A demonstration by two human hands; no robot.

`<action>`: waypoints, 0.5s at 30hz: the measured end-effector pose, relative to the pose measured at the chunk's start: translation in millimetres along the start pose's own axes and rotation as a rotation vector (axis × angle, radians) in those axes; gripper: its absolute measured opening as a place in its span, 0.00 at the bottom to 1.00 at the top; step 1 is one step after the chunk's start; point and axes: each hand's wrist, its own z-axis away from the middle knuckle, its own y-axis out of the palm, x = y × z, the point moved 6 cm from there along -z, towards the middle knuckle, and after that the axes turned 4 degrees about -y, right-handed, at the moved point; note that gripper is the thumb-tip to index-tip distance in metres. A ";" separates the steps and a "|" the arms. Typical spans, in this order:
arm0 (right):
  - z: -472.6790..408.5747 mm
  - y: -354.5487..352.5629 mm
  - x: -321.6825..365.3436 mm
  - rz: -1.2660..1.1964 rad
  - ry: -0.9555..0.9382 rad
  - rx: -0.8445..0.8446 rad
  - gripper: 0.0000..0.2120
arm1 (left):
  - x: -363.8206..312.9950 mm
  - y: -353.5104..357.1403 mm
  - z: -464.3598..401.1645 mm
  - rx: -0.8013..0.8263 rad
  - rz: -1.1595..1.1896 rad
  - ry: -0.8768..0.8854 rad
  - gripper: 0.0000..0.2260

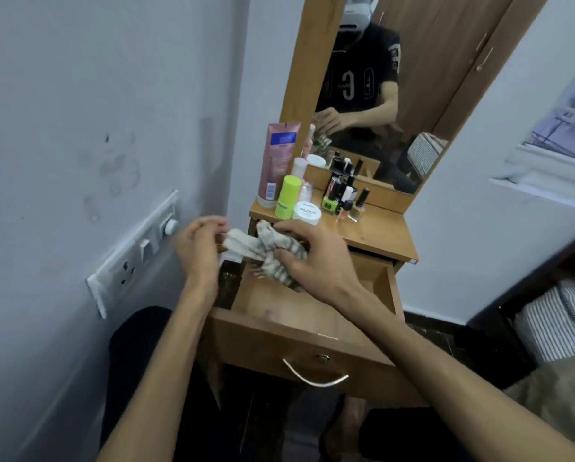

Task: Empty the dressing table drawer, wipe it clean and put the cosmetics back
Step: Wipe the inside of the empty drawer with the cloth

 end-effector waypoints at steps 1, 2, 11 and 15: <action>-18.5 14.0 3.4 -0.009 0.000 0.038 0.18 | 1.5 -11.9 -10.4 -0.037 0.015 -0.007 0.11; -36.3 29.1 7.4 -0.005 -0.011 0.087 0.17 | 1.8 -20.5 -18.4 -0.056 0.008 -0.009 0.11; -52.3 167.7 44.3 0.464 -0.292 1.031 0.20 | 4.7 -29.6 -35.9 0.000 -0.175 0.013 0.08; -51.5 189.6 47.5 0.778 -0.477 0.993 0.24 | 18.6 -16.1 -25.5 0.092 -0.127 -0.090 0.11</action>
